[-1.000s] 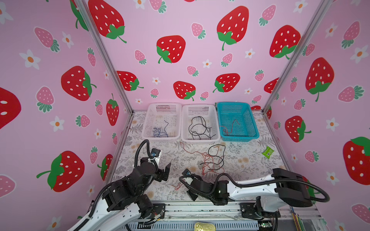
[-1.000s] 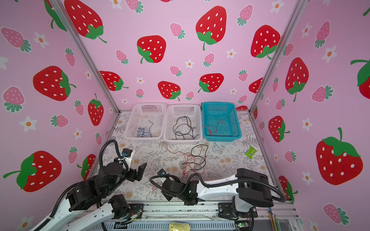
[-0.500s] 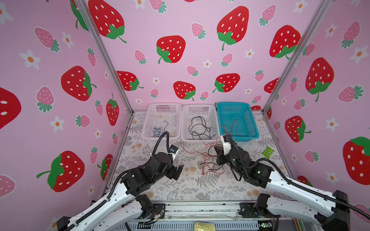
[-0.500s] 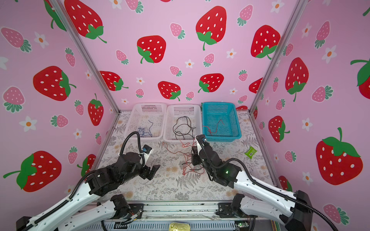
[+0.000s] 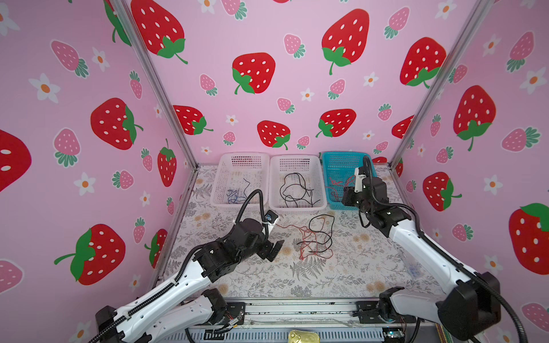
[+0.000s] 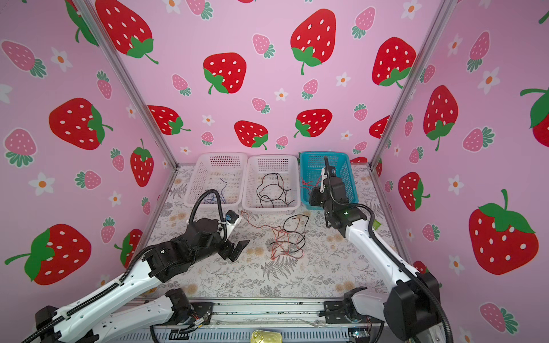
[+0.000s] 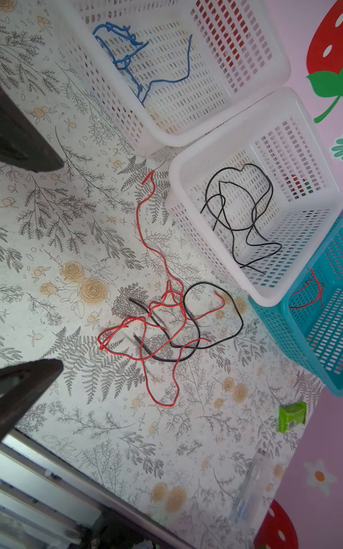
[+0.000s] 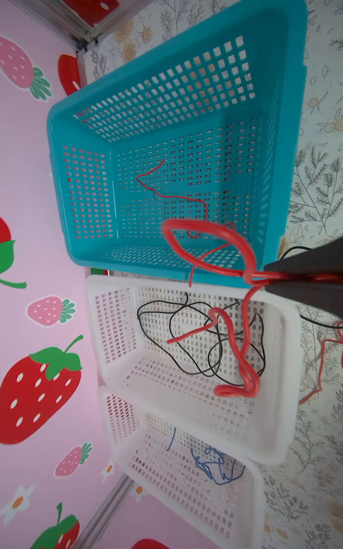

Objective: Untangle and sort cables by color
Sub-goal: Place the cable in the container, then pick up the cable.

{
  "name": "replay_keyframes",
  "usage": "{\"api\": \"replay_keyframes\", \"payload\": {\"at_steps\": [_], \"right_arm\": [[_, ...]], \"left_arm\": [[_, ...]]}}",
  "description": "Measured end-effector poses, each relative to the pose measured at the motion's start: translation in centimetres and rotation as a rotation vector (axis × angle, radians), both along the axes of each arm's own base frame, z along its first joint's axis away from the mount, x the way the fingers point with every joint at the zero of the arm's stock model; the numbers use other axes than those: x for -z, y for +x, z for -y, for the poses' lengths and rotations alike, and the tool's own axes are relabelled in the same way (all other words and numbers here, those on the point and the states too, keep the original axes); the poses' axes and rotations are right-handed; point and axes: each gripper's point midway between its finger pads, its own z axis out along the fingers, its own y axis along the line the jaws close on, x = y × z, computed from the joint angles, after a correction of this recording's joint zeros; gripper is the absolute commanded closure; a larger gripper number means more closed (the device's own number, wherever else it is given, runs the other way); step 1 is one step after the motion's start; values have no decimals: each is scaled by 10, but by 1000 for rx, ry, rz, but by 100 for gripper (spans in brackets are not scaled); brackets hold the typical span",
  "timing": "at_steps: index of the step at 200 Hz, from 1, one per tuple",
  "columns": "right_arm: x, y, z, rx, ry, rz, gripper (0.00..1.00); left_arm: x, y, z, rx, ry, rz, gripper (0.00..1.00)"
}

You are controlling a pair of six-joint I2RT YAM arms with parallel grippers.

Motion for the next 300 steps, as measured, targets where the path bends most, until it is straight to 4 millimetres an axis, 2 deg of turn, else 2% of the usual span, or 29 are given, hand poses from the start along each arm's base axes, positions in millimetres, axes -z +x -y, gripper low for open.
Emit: {"api": "replay_keyframes", "payload": {"at_steps": [27,43,98,125,141,186,214,237,264,282,300], "right_arm": [[33,28,18,44,34,-89,98],[44,40,22,59,48,-123,97],[49,84,22,87,79,-136,94],[66,98,26,103,79,-169,84],[76,98,26,105,79,-192,72],[70,96,22,76,87,-179,55],[58,81,18,53,98,-160,51],[43,58,10,21,108,-126,49],[43,8,-17,-72,111,-110,49],[56,-32,-31,-138,109,-128,49],[71,-67,-35,-175,111,-148,49]], "left_arm": [[0,-3,-2,4,-12,13,0],[-5,-2,-2,3,-29,29,0],[-6,-1,1,7,-35,31,2],[-6,-1,1,10,-37,28,2],[-6,-1,2,11,-37,28,2],[-3,-1,3,13,-31,20,2],[-2,-1,3,13,-29,18,3],[-2,-1,3,13,-28,18,3],[-2,-1,3,13,-28,18,2],[-2,-1,3,16,-29,16,3],[0,-1,4,19,-27,11,3]]}}
